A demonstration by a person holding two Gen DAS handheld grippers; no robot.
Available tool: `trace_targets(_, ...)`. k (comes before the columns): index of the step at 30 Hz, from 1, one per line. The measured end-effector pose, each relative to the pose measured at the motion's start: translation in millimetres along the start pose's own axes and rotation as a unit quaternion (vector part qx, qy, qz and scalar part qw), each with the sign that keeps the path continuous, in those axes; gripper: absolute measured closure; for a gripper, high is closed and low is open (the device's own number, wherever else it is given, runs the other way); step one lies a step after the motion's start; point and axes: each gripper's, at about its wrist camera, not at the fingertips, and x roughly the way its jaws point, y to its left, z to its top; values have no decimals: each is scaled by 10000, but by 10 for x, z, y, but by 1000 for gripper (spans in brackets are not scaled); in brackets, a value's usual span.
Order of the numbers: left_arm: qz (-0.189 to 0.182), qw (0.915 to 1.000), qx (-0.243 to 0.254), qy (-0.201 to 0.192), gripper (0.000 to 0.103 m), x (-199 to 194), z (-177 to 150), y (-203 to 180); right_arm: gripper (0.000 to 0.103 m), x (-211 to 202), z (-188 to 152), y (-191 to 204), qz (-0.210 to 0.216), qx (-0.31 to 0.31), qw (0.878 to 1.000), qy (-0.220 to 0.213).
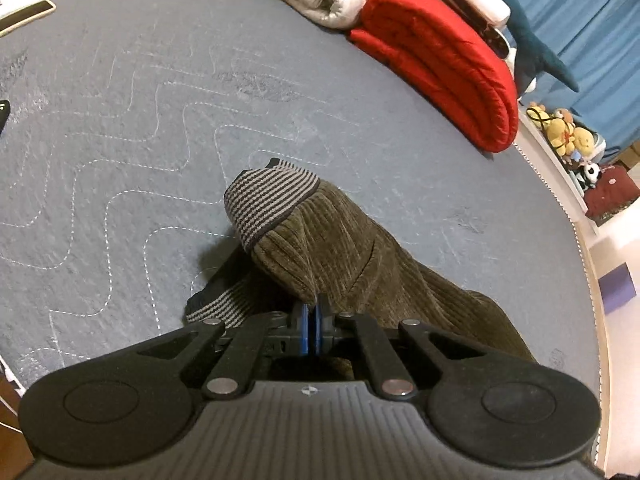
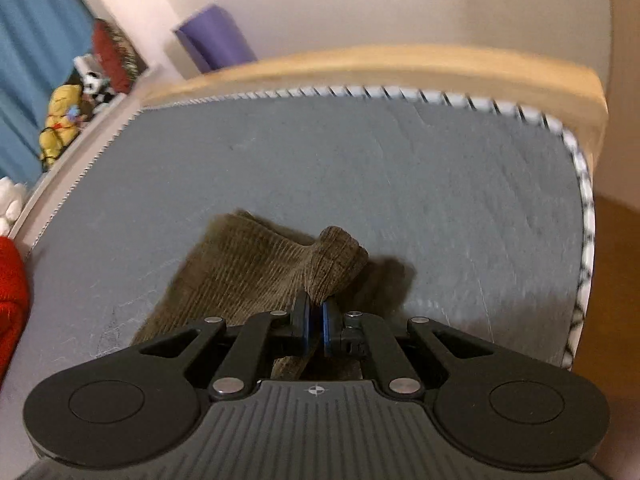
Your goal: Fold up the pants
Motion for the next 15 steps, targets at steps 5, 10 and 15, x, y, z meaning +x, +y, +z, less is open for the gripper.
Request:
trace_targets(5, 61, 9990, 324, 302, 99, -45, -142, 1, 97, 52, 20, -9, -286, -72, 9994, 177)
trace_targets(10, 505, 9932, 329, 992, 84, 115, -234, 157, 94, 280, -28, -39, -547, -119, 9966, 598)
trace_targets(15, 754, 9965, 355, -28, 65, -202, -82, 74, 49, 265, -43, -78, -752, -44, 9957, 541)
